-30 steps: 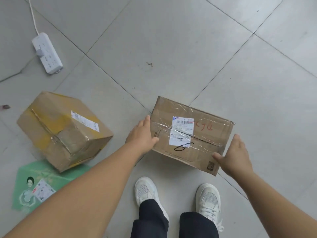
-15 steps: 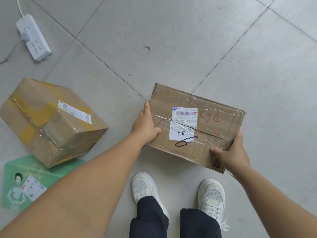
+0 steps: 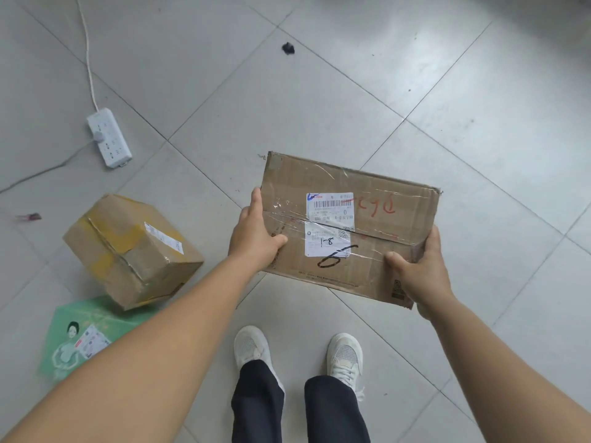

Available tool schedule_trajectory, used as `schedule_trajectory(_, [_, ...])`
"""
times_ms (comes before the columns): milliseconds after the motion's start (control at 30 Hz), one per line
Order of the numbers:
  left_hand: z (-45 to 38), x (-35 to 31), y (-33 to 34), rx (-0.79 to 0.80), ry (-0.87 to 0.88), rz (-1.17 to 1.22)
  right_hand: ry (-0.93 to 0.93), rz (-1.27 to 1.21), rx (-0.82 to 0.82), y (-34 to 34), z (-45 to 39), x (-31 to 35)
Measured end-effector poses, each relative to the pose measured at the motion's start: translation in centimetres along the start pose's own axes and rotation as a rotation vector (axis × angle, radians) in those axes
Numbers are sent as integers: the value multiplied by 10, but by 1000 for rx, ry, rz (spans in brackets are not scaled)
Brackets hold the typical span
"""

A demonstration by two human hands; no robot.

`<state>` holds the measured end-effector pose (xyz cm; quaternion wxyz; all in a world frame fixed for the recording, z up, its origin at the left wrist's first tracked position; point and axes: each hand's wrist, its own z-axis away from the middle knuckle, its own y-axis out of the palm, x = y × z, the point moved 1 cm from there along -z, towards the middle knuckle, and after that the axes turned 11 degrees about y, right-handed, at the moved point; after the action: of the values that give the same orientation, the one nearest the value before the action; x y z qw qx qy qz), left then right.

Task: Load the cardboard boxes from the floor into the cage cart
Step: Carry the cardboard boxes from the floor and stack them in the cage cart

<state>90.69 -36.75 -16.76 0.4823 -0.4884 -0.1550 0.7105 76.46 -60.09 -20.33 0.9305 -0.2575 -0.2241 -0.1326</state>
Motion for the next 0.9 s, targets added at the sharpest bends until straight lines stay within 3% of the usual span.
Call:
schedule_trajectory(433, [114, -148, -114, -162, 252, 23, -174, -126, -165, -128, 157, 78])
schedule_trajectory(900, [314, -234, -168, -130, 655, 49, -278, -319, -469, -235, 406, 4])
